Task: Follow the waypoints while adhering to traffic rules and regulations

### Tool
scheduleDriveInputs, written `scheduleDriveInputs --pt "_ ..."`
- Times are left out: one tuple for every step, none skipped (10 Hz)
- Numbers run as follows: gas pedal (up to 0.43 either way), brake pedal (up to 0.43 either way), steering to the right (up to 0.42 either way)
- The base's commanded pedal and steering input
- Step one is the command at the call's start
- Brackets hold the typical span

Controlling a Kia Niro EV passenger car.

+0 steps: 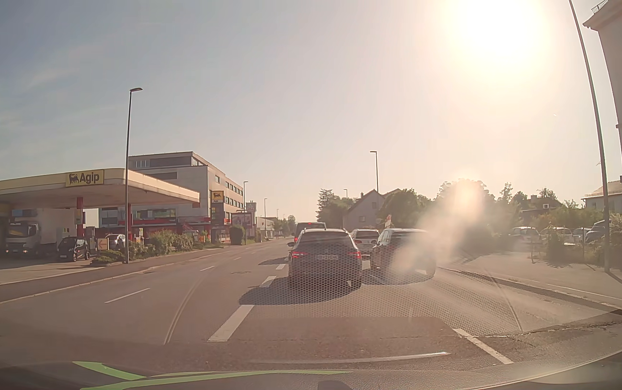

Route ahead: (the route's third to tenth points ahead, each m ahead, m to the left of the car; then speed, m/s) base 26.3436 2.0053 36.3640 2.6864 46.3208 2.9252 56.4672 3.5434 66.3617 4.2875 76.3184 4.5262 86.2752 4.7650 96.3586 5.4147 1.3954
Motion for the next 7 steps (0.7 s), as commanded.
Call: scheduleDriveInputs --pt "0.059 0.0 0.004" --pt "0.059 0.0 0.004" --pt "0.067 0.0 0.004" --pt "0.067 0.0 0.004" --pt "0.067 0.0 0.004" --pt "0.079 0.0 0.004" --pt "0.079 0.0 0.004"
